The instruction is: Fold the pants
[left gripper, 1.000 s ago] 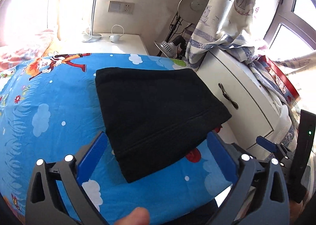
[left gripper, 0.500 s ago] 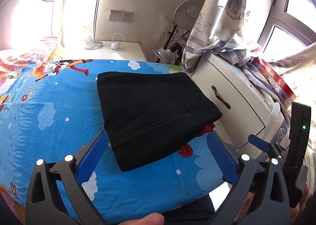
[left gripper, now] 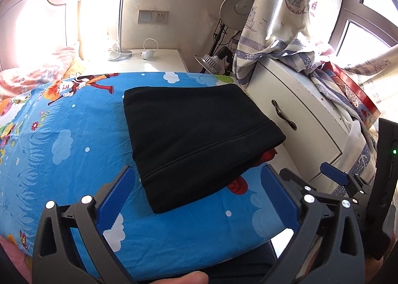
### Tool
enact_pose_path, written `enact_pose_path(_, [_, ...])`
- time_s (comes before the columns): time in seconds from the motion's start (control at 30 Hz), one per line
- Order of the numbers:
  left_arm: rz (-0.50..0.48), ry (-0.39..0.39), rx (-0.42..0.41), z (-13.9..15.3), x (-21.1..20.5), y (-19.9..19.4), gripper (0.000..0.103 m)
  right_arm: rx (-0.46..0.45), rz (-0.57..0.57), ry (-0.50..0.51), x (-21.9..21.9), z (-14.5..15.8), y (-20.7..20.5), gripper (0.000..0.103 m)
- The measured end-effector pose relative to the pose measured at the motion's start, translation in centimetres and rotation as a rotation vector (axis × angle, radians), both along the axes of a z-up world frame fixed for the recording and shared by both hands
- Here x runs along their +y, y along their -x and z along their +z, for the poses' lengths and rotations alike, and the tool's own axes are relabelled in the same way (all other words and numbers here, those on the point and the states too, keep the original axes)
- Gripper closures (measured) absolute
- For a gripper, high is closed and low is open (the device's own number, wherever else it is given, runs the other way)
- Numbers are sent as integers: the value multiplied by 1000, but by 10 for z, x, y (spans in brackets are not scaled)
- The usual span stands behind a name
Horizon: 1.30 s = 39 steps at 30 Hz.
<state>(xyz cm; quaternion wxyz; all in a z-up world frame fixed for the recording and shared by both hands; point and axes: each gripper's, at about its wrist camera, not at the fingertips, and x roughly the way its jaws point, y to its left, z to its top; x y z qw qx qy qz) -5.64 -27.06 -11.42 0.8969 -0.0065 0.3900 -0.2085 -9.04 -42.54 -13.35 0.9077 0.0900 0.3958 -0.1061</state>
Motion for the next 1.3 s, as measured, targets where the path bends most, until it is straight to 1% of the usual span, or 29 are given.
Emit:
enact_pose_path(0.4, [12,1,11,-5,1,-2,2,0,7,4,1,-1,1,5])
enact_pose_path(1.3, [-6,4,9,-9,-3,3,2,7,8,1,1,-5,2,5])
